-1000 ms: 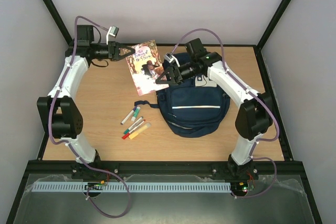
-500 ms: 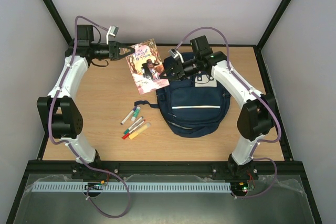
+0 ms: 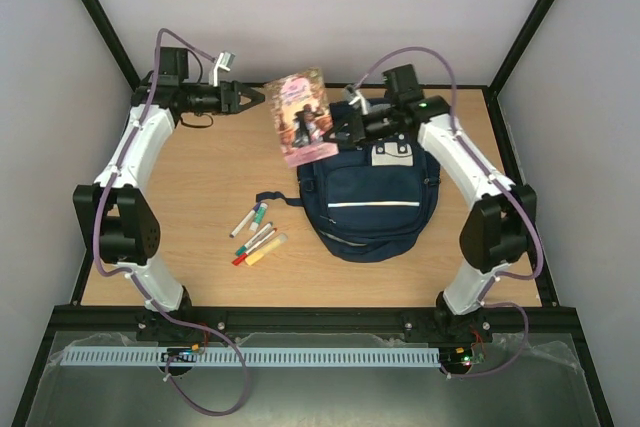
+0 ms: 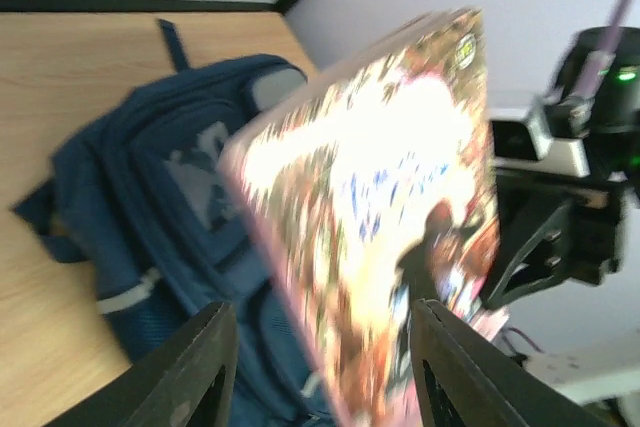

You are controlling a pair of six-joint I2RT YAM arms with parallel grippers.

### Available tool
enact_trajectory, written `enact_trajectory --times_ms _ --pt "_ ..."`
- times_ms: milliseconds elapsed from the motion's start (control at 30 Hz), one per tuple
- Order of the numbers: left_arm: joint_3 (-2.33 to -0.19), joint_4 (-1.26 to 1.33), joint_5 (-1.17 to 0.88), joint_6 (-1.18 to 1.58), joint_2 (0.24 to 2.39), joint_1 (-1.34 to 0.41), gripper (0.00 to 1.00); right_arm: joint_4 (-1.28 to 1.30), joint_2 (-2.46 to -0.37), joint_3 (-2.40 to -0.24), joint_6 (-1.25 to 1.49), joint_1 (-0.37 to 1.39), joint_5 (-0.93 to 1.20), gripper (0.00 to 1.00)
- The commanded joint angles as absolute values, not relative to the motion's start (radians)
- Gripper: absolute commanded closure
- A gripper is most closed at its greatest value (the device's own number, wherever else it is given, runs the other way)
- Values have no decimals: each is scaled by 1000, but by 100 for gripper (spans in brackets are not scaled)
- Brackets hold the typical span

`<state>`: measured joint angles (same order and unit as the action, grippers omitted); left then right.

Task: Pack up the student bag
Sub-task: Pick up the book from the center of the board.

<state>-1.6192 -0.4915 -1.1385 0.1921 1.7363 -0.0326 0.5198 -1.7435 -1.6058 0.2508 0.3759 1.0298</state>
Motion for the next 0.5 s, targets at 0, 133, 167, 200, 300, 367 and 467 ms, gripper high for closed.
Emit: enact_trajectory --times_ms 0,133,167,200,300,367,467 --pt "-1688 -559 -921 103 1721 -38 49 634 -1614 -1573 144 232 919 99" --pt "-1697 -616 -859 -15 1713 -103 48 718 -1509 -1505 39 71 812 99" --pt "-1689 -627 -850 -47 1709 -134 48 741 -1479 -1493 11 34 773 99" --pt "-1680 -638 -836 -83 1702 -169 48 760 -1448 -1480 -14 0 737 99" --pt "-1629 -640 -793 -186 1674 -310 48 814 -1371 -1458 -74 -101 655 99" --pt "-1577 -629 -762 -270 1650 -409 49 858 -1339 -1463 -107 -156 622 99" --pt "-1506 -613 -740 -401 1620 -558 53 932 -1315 -1489 -148 -216 582 99"
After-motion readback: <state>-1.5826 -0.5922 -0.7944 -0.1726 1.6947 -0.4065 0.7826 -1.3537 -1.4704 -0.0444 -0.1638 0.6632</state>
